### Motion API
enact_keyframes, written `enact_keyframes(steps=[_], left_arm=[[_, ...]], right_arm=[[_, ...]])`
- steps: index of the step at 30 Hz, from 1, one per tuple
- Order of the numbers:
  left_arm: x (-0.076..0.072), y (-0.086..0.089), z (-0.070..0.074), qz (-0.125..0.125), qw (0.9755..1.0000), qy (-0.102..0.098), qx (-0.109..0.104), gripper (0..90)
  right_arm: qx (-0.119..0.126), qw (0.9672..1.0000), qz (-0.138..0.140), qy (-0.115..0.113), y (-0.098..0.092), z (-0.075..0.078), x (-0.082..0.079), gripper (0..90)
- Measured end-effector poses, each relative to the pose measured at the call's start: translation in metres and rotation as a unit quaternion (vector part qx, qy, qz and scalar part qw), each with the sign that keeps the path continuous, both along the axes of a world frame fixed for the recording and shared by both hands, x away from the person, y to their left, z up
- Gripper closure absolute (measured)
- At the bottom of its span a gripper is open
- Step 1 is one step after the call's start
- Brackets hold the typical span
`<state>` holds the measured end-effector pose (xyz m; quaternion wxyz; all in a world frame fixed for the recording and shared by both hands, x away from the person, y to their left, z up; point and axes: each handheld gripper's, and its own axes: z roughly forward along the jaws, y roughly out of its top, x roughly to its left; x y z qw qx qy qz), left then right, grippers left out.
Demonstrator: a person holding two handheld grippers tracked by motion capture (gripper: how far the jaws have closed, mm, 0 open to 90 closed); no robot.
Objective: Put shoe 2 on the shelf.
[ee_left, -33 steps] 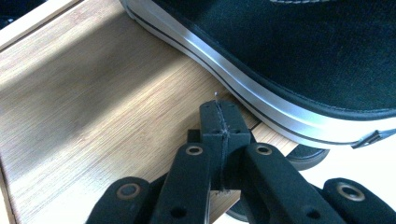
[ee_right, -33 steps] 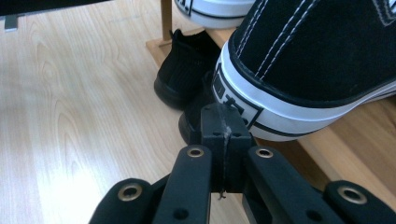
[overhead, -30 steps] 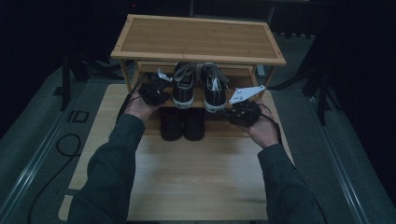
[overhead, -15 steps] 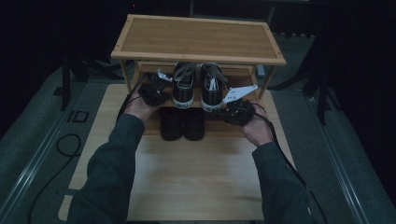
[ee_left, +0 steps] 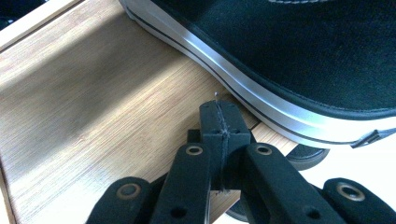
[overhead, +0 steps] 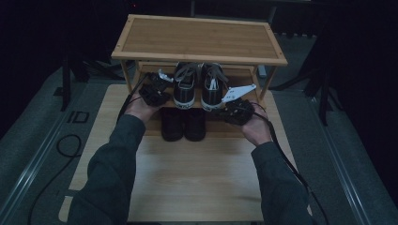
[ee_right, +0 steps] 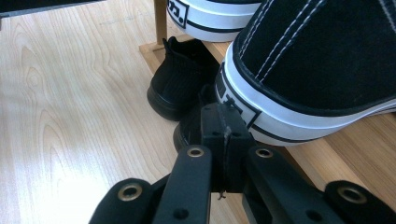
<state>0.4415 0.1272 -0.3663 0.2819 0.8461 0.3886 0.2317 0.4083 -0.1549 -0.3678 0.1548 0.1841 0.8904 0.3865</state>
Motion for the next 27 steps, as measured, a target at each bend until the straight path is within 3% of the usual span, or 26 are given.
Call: enact_keyframes(steps=[11,14,18,27], left_arm=[[-0.0001,-0.0002,0.0,0.0,1.0,-0.001,0.001,90.0],[-0.0002,-0.0003,-0.0002,0.001,1.0,-0.002,0.001,90.0],[-0.0001,-0.0001,-0.0002,-0.001,1.0,-0.002,0.0,90.0],[-0.0005,-0.0031,0.0,-0.002,0.9999,-0.006,0.008,90.0]], right_arm=[[-0.004,1.0,-0.002,-0.003,0.0033,-0.0032,0.0014,90.0],[-0.015,0.9997,-0.015,-0.012,0.0035,-0.0052,0.0022,90.0],[0.003,0.9998,-0.019,-0.002,-0.0016,-0.0073,0.0048,90.0],[-0.003,0.9998,-0.019,-0.005,0.0012,-0.006,0.0046,90.0]])
